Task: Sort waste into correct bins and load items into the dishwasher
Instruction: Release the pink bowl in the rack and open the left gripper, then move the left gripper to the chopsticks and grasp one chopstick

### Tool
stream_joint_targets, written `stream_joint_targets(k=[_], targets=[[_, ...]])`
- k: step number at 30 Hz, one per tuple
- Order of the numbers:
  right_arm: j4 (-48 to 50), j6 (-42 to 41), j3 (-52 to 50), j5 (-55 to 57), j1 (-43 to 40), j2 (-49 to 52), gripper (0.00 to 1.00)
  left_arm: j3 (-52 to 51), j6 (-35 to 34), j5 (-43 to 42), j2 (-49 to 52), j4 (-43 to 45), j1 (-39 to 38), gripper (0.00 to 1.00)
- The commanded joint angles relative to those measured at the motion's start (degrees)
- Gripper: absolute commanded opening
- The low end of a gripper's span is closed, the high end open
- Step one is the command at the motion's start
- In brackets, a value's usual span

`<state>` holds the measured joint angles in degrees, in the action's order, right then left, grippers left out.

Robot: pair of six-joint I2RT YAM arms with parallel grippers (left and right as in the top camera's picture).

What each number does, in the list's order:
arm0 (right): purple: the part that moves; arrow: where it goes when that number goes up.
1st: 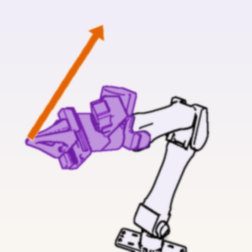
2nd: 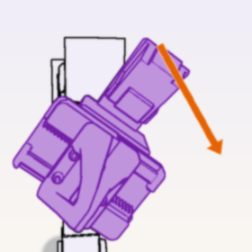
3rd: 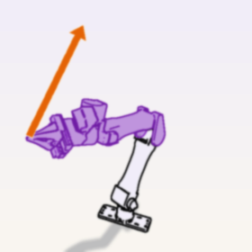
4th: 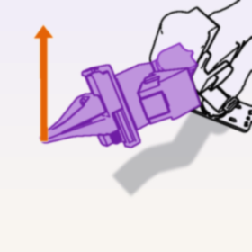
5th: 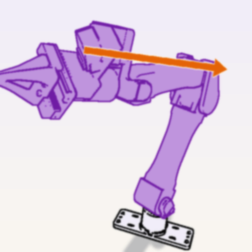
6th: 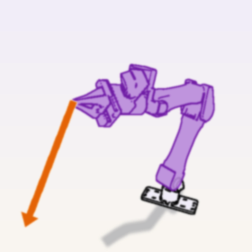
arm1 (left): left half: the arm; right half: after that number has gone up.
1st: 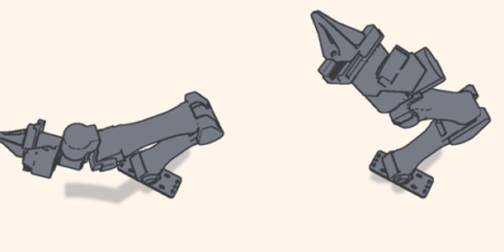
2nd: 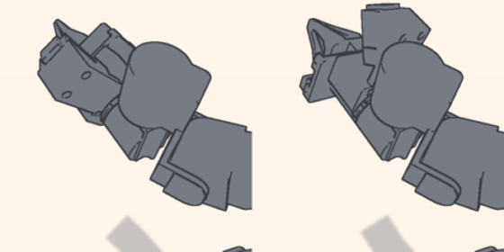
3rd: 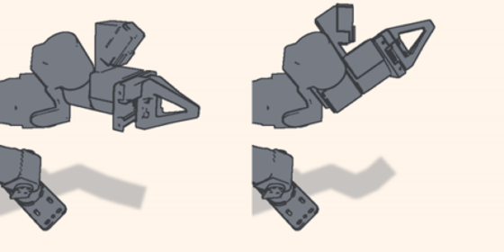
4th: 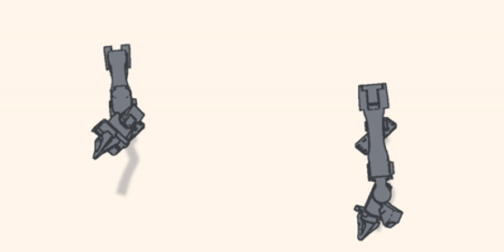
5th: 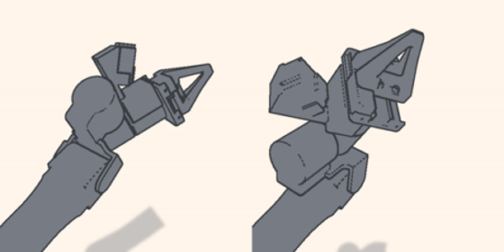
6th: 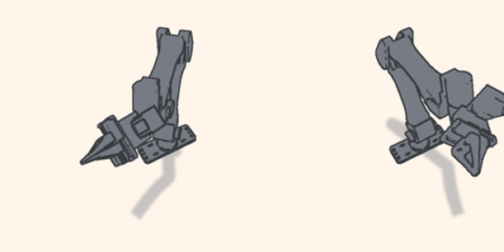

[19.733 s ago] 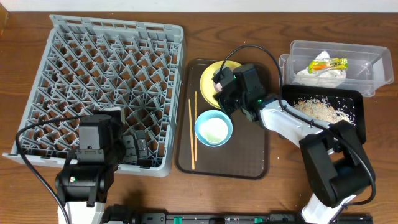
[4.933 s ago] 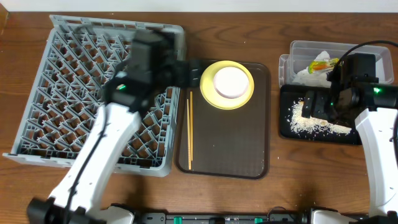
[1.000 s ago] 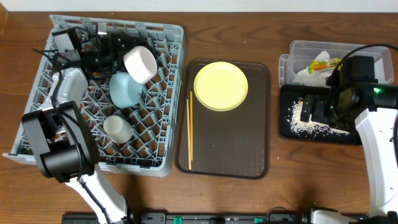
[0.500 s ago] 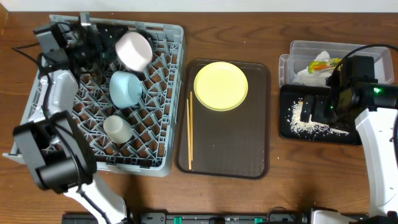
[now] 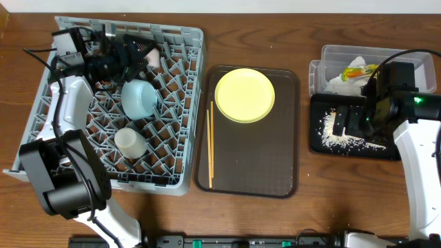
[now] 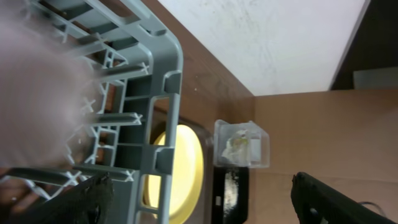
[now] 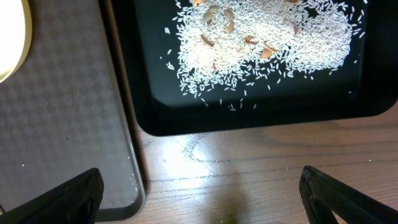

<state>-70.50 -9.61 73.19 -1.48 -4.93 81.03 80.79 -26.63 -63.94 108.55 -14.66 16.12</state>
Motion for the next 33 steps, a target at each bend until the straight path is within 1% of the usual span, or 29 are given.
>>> stream_joint_targets(k=[1,6,10,13,14,16,18,20,24,27,30,33], targets=[[0.0,0.5,0.9,0.6,-0.4,-0.6,0.99,0.0,3.0,1.6,0.0,-0.1,0.2,0.91],[0.0,0.5,0.9,0.6,-0.4,-0.6,0.99,0.0,3.0,1.6,-0.4,-0.9,0.2,0.91],[0.0,0.5,0.9,0.6,-0.4,-0.6,0.99,0.0,3.1,2.0,-2.9,-1.5,0.1,0.92],[0.0,0.5,0.9,0.6,-0.4,-0.6,0.99,0.0,4.1,5.4,-6.4,-3.8,-0.5,0.93],[0.0,0.5,0.9,0.6,-0.4,-0.6,0.99,0.0,5.4,7.7,-7.9,-5.5,-1.1,0.99],[0.2,0.5,0.9,0.6,-0.4,-0.6,0.99,0.0,8.1,13.5,-10.9,-9.5,-3.0,0.99],[0.4,0.5,0.9,0.6,-0.4,-0.6,0.99,0.0,11.0,20.5,-14.0,-14.4,-5.9,0.99],[0.5,0.5,0.9,0.6,-0.4,-0.6,0.99,0.0,12.4,26.7,-16.4,-18.8,-9.2,0.99],[0.6,0.5,0.9,0.6,-0.4,-0.6,0.99,0.0,12.7,38.6,-19.6,-28.4,-18.6,1.00],[0.7,0.5,0.9,0.6,-0.4,-0.6,0.99,0.0,12.6,44.7,-19.8,-34.7,-26.2,1.00],[0.8,0.7,0.9,0.6,-0.3,-0.6,0.99,-0.1,10.4,51.1,-19.0,-38.8,-34.3,1.00],[0.8,0.7,0.9,0.6,-0.3,-0.6,0.99,-0.3,7.3,54.8,-17.9,-40.1,-41.4,1.00]])
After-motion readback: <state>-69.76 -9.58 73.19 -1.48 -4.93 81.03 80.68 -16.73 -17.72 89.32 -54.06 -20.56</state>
